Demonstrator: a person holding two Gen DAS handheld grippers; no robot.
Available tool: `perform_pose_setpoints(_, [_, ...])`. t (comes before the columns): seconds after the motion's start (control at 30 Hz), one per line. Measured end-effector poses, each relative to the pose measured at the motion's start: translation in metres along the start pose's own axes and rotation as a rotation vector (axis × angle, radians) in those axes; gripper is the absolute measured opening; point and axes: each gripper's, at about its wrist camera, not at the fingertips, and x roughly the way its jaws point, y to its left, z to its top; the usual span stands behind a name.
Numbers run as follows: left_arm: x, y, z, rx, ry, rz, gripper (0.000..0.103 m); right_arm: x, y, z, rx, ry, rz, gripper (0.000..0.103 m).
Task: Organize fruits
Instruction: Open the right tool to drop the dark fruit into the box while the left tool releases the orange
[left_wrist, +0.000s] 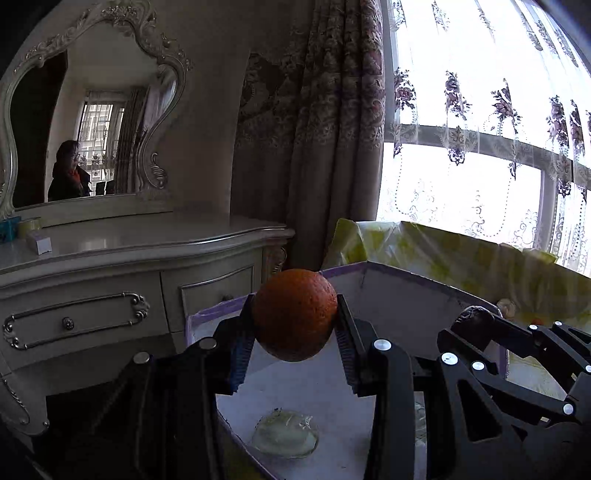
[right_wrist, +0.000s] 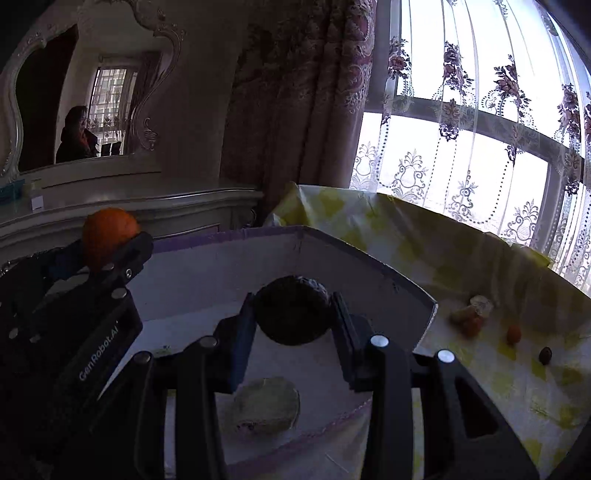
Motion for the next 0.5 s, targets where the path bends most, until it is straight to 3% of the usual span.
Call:
perform_pose_setpoints(0.1, [0.022, 0.003, 0.002, 0.015, 0.173, -0.063, 0.039, 0.029, 0.003, 0.001, 0.007, 0.175, 0.036, 0.041])
perform_pose_setpoints(0.2, [0.038, 0.004, -0.001, 0.031, 0.308, -0.091, 0.04, 0.049, 0.005, 0.0, 0.002, 0.275, 0.038, 0.041])
perform_pose_setpoints(0.27, [0.044, 0.009, -0.004, 0.016, 0.354, -0.103, 0.044, 0.057, 0.007, -0.003, -0.009, 0.32, 0.044, 0.044])
perform_pose_setpoints(0.3, [0.046, 0.009, -0.003, 0.015, 0.369, -0.092, 0.056, 0.061, 0.008, -0.004, -0.015, 0.338, 0.045, 0.047])
perform_pose_setpoints(0.33, [0.048, 0.011, -0.004, 0.018, 0.386, -0.088, 0.074, 0.061, 0.009, -0.005, -0.016, 0.338, 0.044, 0.058])
perform_pose_setpoints(0.37, [0.049, 0.012, -0.004, 0.021, 0.4, -0.093, 0.082, 0.062, 0.01, -0.006, -0.014, 0.338, 0.042, 0.075])
perform_pose_setpoints(0.4, [0.05, 0.012, -0.004, 0.03, 0.414, -0.095, 0.089, 0.064, 0.01, -0.007, -0.015, 0.351, 0.045, 0.081])
perform_pose_setpoints(0.5, [0.053, 0.009, -0.004, 0.053, 0.456, -0.106, 0.089, 0.068, 0.011, -0.008, -0.035, 0.37, 0.043, 0.082])
